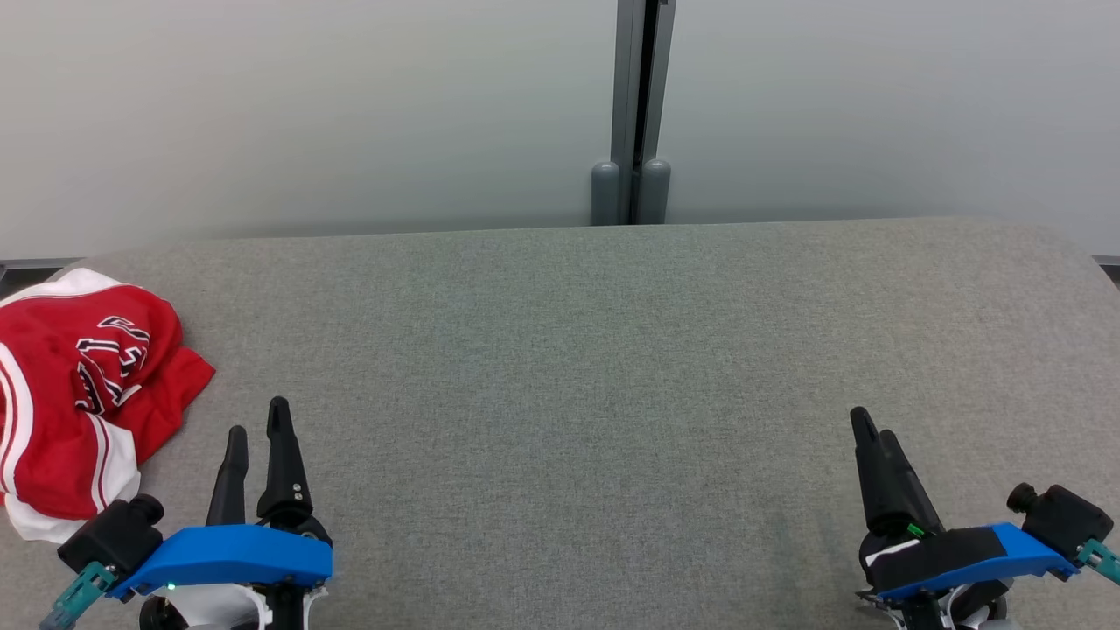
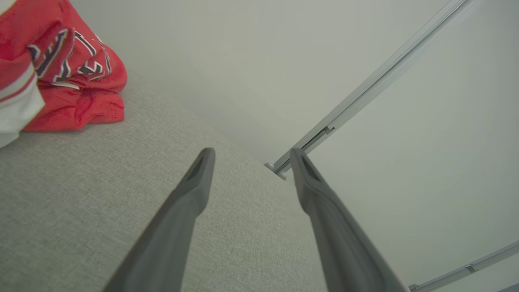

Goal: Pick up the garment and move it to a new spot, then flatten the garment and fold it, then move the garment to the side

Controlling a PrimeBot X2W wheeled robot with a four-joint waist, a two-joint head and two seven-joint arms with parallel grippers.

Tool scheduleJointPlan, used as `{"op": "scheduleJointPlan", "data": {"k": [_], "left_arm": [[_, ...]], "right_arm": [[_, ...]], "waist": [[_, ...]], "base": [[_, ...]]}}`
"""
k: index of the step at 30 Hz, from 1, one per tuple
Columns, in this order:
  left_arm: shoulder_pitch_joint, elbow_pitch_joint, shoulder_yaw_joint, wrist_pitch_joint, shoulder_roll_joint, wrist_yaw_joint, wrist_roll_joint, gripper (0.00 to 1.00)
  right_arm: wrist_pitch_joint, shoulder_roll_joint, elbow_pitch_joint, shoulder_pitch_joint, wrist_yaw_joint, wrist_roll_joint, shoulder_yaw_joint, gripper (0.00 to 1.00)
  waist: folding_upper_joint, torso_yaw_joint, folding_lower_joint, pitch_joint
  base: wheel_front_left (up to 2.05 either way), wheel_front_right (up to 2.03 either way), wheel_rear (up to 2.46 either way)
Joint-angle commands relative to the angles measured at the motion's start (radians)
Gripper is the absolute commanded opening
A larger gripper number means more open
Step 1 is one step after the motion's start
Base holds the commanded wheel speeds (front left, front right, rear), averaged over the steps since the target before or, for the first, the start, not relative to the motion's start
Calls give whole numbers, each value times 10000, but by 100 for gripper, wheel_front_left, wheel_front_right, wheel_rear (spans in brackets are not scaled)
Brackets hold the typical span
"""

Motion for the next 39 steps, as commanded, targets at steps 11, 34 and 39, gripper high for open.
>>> {"op": "scheduleJointPlan", "data": {"k": [11,34,39], "left_arm": [[-319,142,-353,-413,177,275,1868,100],[-358,708,-884,-1000,396,735,4299,100],[-415,798,-945,-1123,430,793,4737,100]], "right_arm": [[-405,-82,50,-272,15,-1815,215,100],[-993,-103,253,-280,20,-4404,372,100],[-1119,-106,281,-283,21,-4900,398,100]], "waist": [[1,52,0,6],[1,136,0,-10],[1,157,0,25]], "base": [[0,0,0],[0,0,0],[0,0,0]]}}
